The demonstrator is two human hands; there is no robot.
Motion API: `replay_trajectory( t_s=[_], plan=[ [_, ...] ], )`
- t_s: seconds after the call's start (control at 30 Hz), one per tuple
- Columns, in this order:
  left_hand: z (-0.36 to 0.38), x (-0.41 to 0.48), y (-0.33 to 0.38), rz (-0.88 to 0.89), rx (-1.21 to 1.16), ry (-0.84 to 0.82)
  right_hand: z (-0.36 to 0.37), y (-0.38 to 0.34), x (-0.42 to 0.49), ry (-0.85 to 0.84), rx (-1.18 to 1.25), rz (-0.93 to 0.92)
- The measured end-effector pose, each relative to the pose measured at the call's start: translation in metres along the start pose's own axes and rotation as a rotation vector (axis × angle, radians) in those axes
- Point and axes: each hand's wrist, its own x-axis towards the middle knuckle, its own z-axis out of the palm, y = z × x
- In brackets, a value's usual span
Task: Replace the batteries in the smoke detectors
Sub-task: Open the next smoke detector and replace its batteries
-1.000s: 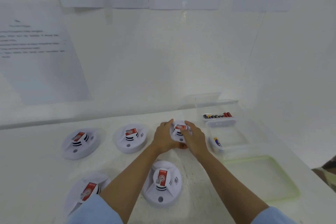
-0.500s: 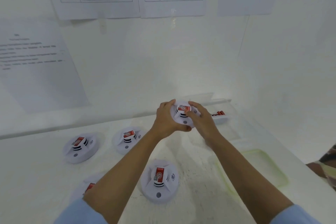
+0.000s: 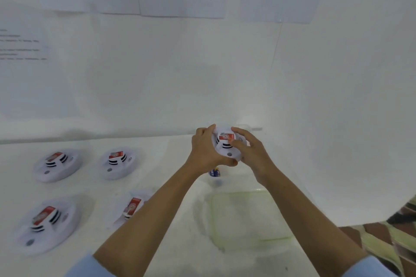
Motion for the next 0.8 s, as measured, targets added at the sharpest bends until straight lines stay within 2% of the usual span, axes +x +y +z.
replay_trajectory(
  t_s=[0.17,0.23,0.4,0.5,0.57,0.7,0.8],
  plan=[
    [0.023,0.004,0.006,-0.093,0.044,-0.07,-0.031,0.008,0.004,-0.071,0.051,0.011],
    [0.023,0.008,0.007,-0.106,0.033,-0.121,-0.039,0.004,0.006,-0.111,0.14,0.01],
    [0.008,0.015,0.011,-0.068,-0.277,-0.155,-0.058,-0.005,0.015,-0.13,0.39,0.034],
    [0.003,0.014,0.013,-0.041,-0.476,-0.148,-0.06,-0.003,0.021,-0.132,0.255,0.139],
    [0.005,0.012,0.01,-0.006,-0.533,-0.148,-0.057,-0.002,0.021,-0.233,0.178,0.244],
    [0.009,0.007,0.007,0.014,-0.557,-0.175,-0.051,0.001,0.016,-0.409,0.299,0.249],
    [0.01,0.003,0.004,0.034,-0.545,-0.156,-0.049,0.001,0.014,-0.374,0.384,0.205]
  ],
)
